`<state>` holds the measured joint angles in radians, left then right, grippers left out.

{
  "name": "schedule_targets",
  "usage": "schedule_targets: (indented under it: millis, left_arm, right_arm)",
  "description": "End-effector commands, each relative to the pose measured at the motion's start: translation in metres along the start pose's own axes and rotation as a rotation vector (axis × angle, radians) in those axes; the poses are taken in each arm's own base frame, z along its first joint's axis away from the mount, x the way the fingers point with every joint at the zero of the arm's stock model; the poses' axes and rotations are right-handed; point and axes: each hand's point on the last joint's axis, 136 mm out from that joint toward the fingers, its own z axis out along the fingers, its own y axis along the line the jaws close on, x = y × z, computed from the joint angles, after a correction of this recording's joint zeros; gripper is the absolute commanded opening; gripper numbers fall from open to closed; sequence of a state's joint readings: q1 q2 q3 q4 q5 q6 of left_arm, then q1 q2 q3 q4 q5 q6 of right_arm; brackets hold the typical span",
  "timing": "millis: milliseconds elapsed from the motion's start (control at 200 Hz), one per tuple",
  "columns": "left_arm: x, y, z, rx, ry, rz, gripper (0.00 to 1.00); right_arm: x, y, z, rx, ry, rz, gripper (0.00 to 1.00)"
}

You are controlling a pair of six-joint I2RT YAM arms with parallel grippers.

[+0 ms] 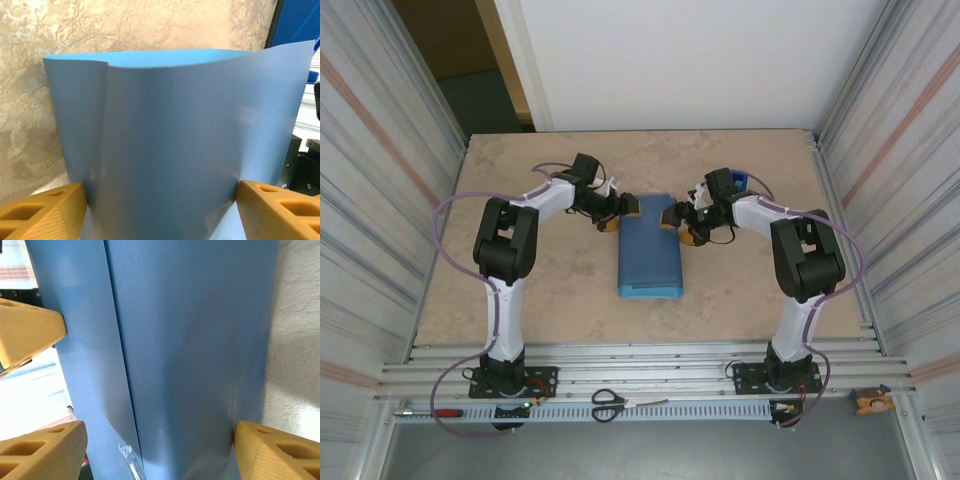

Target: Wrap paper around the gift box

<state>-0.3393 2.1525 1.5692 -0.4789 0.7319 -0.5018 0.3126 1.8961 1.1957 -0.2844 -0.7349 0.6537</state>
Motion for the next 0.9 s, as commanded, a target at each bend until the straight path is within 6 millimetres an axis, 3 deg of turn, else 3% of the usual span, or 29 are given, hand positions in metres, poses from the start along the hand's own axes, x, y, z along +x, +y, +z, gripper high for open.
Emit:
schedule_targets:
  millis: [0,130,205,446,591,666,747,892]
  left_arm:
    - [0.000,-0.004,-0.002,0.000,0.001,-0.018,0.79]
    - [0.004,-0.002,-0.011,-0.030,-0.026,-0.014,0.85]
    - [0.006,-0.011,-0.029,-0.039,-0.074,0.023,0.91]
    - [0.035,-0.014,-0.050,-0.014,-0.092,0.093,0.99]
    - [0.058,-0.009,-0.052,-0.021,-0.087,0.126,0.99]
    - [0.065,-0.007,-0.056,-0.022,-0.120,0.149,0.99]
    - [0.068,-0.008,-0.056,-0.006,-0.140,0.168,0.99]
    - [0.071,-0.010,-0.049,0.027,-0.115,0.172,0.99]
  right_arm:
    - [-0.007,0.014,-0.001,-0.052,0.003,-0.011,0.76]
    - [-0.003,0.013,-0.011,-0.021,-0.025,-0.025,0.85]
    - [0.003,0.011,-0.022,0.011,-0.060,-0.050,0.89]
    - [0.038,0.006,-0.059,0.122,-0.212,-0.194,1.00]
    - [0.062,0.006,-0.082,0.193,-0.398,-0.321,0.98]
    - [0.068,-0.004,-0.092,0.186,-0.496,-0.296,0.98]
    - [0.079,-0.014,-0.090,0.172,-0.467,-0.294,1.00]
    - [0.097,-0.012,-0.074,0.094,-0.353,-0.311,0.88]
